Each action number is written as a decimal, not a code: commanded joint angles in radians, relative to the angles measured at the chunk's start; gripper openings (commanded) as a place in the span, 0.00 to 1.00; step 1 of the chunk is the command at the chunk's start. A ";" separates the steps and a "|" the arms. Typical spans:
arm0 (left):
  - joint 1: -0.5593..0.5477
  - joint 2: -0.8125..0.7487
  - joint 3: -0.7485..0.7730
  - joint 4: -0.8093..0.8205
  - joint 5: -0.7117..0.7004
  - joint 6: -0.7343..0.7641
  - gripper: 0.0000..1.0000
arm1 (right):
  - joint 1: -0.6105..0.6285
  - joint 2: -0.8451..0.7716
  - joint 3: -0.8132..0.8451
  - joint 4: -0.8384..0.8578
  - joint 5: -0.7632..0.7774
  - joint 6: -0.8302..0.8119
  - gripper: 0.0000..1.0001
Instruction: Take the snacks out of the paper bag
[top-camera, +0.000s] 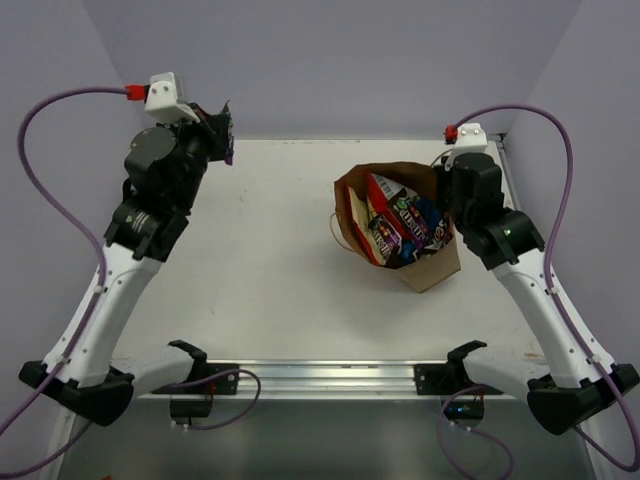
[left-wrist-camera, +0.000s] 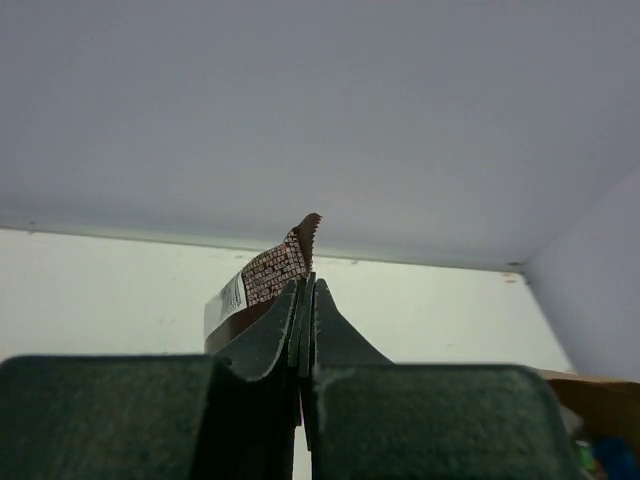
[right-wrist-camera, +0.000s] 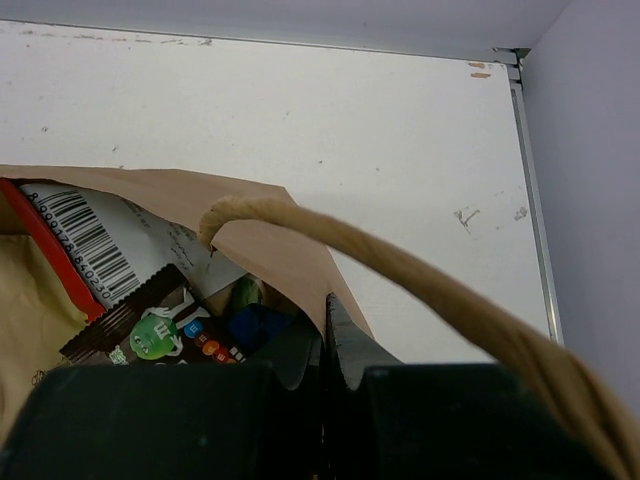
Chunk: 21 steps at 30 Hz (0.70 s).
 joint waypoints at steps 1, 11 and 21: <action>0.180 0.160 -0.143 0.109 0.169 0.035 0.00 | 0.002 -0.044 0.015 0.103 0.039 -0.010 0.00; 0.346 0.599 -0.096 0.431 0.457 -0.060 0.00 | 0.002 -0.043 -0.020 0.115 -0.030 0.005 0.00; 0.483 0.622 -0.303 0.448 0.451 -0.110 0.88 | 0.002 -0.040 -0.034 0.118 -0.029 -0.015 0.00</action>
